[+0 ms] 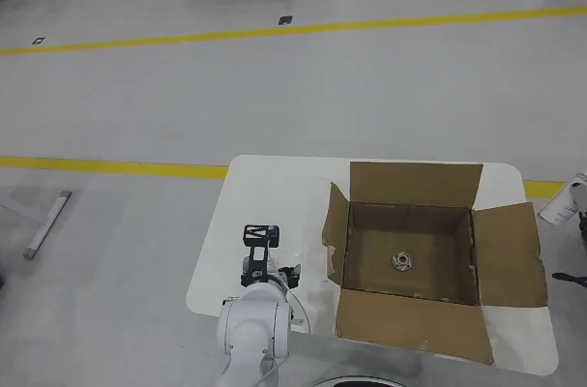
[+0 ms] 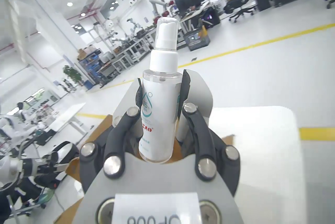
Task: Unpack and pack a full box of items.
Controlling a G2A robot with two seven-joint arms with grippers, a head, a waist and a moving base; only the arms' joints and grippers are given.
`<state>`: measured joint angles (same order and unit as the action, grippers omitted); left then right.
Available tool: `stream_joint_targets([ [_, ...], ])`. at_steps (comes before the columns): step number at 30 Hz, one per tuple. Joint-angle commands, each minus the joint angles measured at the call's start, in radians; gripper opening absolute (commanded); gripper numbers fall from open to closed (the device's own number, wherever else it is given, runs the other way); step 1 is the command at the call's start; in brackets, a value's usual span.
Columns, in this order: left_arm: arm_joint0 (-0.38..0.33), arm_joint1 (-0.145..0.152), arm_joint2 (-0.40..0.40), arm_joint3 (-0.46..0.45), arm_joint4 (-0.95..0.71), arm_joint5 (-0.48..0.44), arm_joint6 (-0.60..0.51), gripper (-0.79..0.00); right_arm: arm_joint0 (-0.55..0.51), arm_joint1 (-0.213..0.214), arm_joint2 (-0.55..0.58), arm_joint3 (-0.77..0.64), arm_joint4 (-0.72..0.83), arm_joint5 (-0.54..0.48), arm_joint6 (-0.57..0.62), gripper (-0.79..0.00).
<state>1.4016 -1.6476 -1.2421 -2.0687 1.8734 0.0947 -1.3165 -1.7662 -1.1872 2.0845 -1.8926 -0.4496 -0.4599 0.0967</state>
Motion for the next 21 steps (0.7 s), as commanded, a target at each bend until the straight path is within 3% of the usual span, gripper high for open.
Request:
stream_joint_targets([
  [1, 0.000, 0.000, 0.000, 0.000, 0.000, 0.000, 0.000, 0.000, -0.016, 0.001, 0.033, 0.023, -0.013, 0.014, 0.011, -0.785],
  [9, 0.000, 0.000, 0.000, 0.000, 0.000, 0.000, 0.000, 0.000, -0.072, 0.003, 0.059, 0.138, -0.128, 0.069, 0.087, -0.785],
  [21, 0.000, 0.000, 0.000, 0.000, 0.000, 0.000, 0.000, 0.000, -0.078, -0.001, -0.098, 0.271, -0.433, 0.125, 0.094, -0.785],
])
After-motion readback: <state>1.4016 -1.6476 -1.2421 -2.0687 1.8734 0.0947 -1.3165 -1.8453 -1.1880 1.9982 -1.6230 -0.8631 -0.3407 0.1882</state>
